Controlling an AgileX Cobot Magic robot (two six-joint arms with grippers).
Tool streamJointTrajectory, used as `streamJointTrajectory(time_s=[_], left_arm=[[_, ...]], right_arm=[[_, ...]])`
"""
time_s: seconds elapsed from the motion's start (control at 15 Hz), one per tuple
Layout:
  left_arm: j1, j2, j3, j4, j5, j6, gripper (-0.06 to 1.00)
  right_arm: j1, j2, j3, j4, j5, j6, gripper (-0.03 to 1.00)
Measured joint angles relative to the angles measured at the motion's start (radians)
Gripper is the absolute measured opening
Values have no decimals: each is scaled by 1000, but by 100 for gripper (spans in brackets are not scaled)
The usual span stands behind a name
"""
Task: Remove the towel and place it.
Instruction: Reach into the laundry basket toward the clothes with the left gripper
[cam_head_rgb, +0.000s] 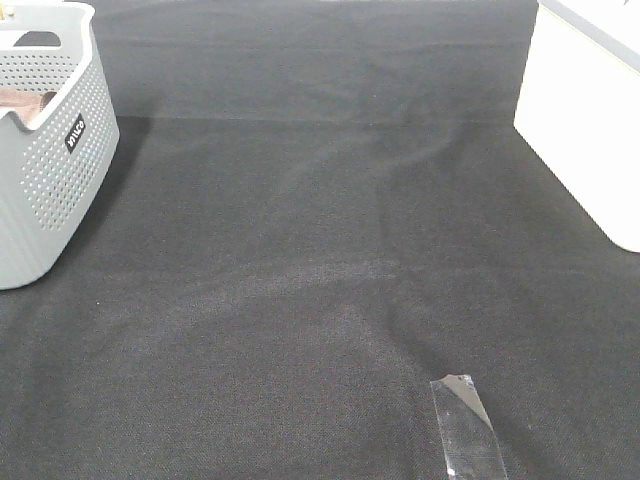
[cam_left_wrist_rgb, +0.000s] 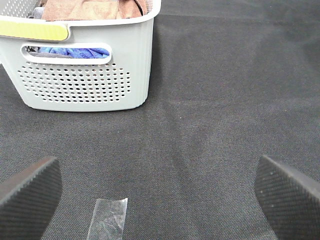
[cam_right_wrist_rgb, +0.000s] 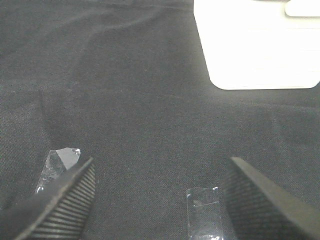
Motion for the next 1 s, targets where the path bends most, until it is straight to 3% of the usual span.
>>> streamJointTrajectory(time_s=[1.0], left_arm=[[0, 0, 0, -6, 0, 1, 99]], right_arm=[[0, 0, 0, 0, 0, 0, 70]])
